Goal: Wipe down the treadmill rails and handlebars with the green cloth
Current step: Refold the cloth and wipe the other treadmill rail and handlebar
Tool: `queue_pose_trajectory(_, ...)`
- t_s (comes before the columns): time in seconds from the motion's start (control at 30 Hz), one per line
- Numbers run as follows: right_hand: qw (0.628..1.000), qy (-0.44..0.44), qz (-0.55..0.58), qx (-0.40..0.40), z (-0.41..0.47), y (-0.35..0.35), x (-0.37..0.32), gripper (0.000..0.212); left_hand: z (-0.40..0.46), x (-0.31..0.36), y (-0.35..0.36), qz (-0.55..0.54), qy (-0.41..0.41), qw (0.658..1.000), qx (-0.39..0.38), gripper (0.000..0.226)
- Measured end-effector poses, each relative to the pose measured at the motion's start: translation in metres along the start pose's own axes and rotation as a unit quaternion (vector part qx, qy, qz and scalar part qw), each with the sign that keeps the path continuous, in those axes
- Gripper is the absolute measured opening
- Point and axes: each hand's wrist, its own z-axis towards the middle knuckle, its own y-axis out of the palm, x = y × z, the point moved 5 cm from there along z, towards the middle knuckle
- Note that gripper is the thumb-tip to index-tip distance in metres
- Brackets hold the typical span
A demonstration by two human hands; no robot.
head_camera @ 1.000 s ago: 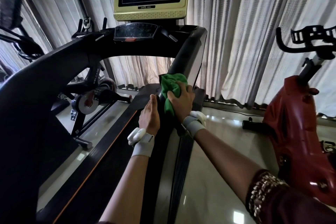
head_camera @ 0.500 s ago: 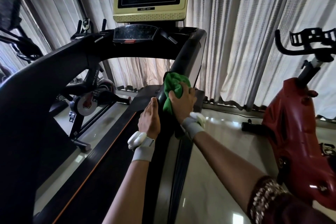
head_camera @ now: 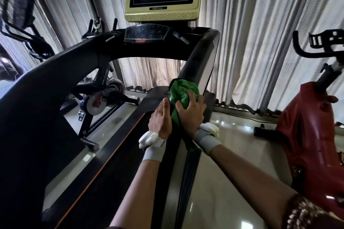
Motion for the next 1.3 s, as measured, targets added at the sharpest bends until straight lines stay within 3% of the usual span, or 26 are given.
queue_pose_trajectory(0.2, 0.995, -0.041, -0.088, -0.032, 0.050, -0.003, -0.028, 0.050, 0.001, 0.000, 0.002, 0.007, 0.015, 1.000, -0.012, 0.055)
queue_pose_trajectory(0.47, 0.961, -0.181, -0.196, -0.071, 0.013, 0.003, -0.032, 0.048, -0.007, -0.007, -0.001, -0.048, -0.038, 0.998, 0.006, 0.047)
queue_pose_trajectory(0.63, 0.973, -0.120, -0.191, -0.056, 0.064, 0.000, -0.046, 0.045, -0.010, 0.004, -0.006, -0.028, -0.024, 0.999, -0.012, 0.053)
queue_pose_trajectory(0.83, 0.930, -0.260, -0.238, -0.099, 0.028, 0.006, -0.041, 0.049, -0.008, 0.007, -0.005, -0.030, -0.055, 0.998, 0.011, 0.066)
queue_pose_trajectory(1.0, 0.953, -0.164, -0.240, -0.079, 0.084, 0.005, -0.063, 0.044, -0.004, 0.005, -0.006, -0.031, -0.059, 0.997, 0.028, 0.070)
queue_pose_trajectory(1.2, 0.905, -0.308, -0.264, -0.130, 0.041, 0.020, -0.068, 0.033, 0.009, 0.009, 0.002, 0.037, -0.066, 0.997, 0.023, 0.066)
queue_pose_trajectory(1.3, 0.939, -0.236, -0.225, -0.108, 0.082, 0.005, -0.069, 0.036, 0.019, 0.013, 0.008, 0.037, -0.078, 0.996, 0.015, 0.054)
